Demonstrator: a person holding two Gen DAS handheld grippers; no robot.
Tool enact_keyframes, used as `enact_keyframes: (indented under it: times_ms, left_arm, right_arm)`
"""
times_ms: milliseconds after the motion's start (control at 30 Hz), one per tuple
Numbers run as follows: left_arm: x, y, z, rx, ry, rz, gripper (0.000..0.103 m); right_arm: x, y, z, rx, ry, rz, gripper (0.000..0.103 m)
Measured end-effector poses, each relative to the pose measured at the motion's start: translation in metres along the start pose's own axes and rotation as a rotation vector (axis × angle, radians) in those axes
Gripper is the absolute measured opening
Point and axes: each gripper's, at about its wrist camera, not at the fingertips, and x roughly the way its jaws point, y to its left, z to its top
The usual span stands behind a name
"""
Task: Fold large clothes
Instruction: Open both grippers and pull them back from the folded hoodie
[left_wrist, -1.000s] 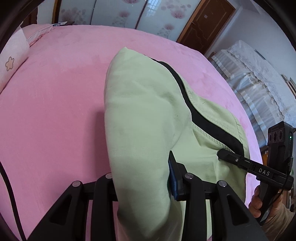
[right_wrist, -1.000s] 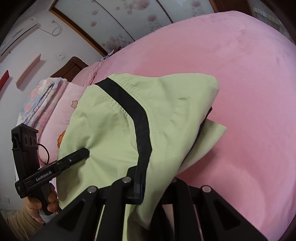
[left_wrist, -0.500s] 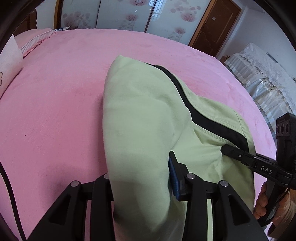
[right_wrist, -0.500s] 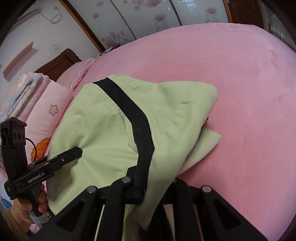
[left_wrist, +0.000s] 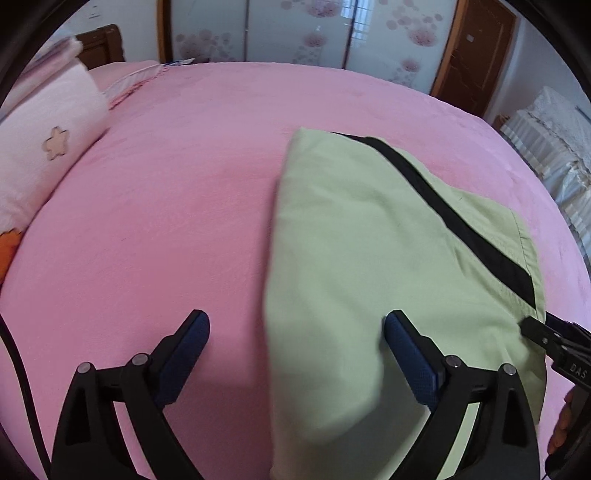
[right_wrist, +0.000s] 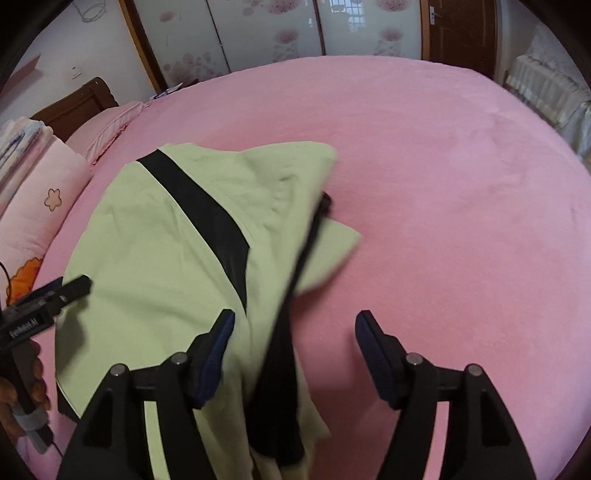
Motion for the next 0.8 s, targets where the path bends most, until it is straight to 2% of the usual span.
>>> enact_keyframes:
  times_ms: [200,300,433,567,800]
  left_arm:
    - [-0.044,0.010,-0.029,-0.065,0.055,0.013,0.095]
    - [-0.075,0.003,-0.038,-0.099,0.055,0.013,0.095]
    - [-0.143,-0.002,-0.063,-0.103,0.028,0.017,0.095]
    - [-0.210,-0.048,-0.084,-0.085,0.012,-0.046,0.095]
    - [-0.297,-0.119,-0.127,-0.072,0.040,-0.116,0.095]
  right_arm:
    - [-0.046,0.011,-0.030,0.004,0.007,-0.060,0.067]
    - [-0.077,0.013,-0.042,0.035,0.001,-0.044,0.066]
    - [-0.126,0.009,-0.056,0.073,-0.002,-0.008,0.066]
    - [-0.173,0.007,-0.064,0.085,-0.018,0.010,0.066]
    - [-0.263,-0.013,-0.092,0.102,-0.044,0.048,0.067]
